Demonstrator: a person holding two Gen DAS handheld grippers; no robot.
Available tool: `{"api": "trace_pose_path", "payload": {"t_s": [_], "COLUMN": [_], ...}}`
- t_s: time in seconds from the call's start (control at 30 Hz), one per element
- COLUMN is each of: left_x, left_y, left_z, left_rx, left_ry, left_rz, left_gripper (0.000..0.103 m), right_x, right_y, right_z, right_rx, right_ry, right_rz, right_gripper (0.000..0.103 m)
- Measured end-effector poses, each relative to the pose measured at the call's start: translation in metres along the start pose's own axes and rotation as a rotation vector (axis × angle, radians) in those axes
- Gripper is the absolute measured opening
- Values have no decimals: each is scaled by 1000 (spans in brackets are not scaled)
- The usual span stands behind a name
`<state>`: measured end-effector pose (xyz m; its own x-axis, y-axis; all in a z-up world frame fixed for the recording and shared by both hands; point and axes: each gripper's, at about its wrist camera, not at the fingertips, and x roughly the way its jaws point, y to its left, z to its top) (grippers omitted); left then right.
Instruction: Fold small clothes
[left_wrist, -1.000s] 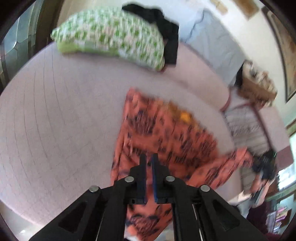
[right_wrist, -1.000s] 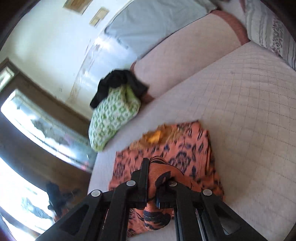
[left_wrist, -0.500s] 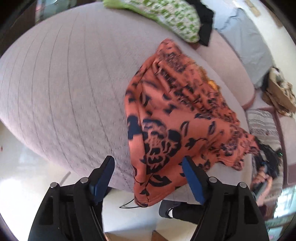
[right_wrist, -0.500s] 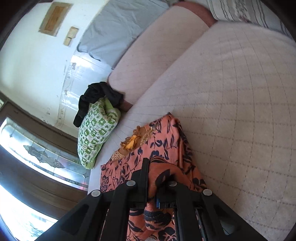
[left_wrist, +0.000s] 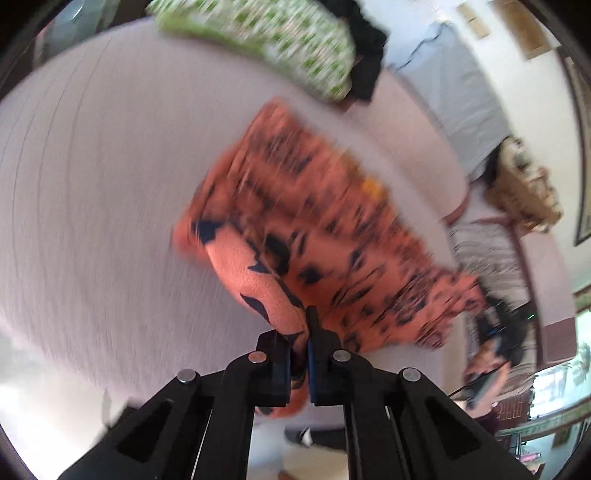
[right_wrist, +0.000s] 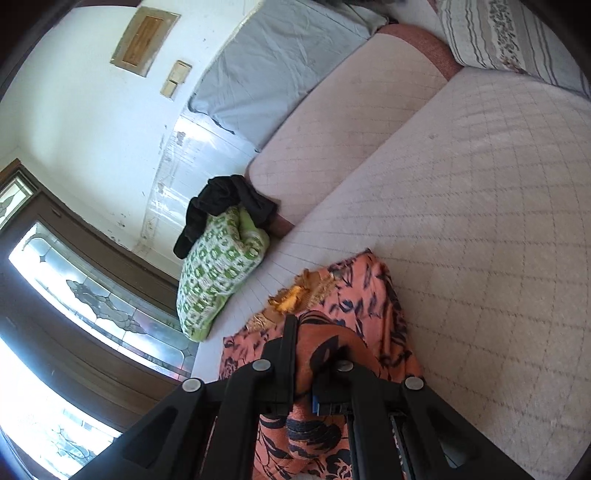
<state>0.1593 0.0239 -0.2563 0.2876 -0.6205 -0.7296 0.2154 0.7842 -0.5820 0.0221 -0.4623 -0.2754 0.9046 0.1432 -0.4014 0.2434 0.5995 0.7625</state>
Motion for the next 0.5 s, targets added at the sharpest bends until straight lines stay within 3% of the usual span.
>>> {"api": "trace_pose_path", "payload": {"t_s": [0.17, 0.3, 0.33, 0.4, 0.5], "left_x": [11, 79, 95, 112, 105], "left_y": [-23, -12, -2, 14, 20], "left_z": [112, 188, 195, 190, 162], "left_rx": [20, -48, -98, -193, -241], "left_ry": [-69, -32, -15, -34, -200], "left_rz": [-42, 57, 102, 97, 74], "left_gripper": [6, 7, 7, 7, 7], "right_x": [25, 64, 77, 93, 94], "right_y": [0, -18, -26, -37, -39], "right_z": [39, 67, 71, 73, 76], "right_rx": [62, 188, 235, 274, 236], "right_ry": [-60, -42, -4, 44, 55], "right_rz": [40, 39, 42, 19, -11], "right_gripper": [5, 10, 11, 11, 12]}}
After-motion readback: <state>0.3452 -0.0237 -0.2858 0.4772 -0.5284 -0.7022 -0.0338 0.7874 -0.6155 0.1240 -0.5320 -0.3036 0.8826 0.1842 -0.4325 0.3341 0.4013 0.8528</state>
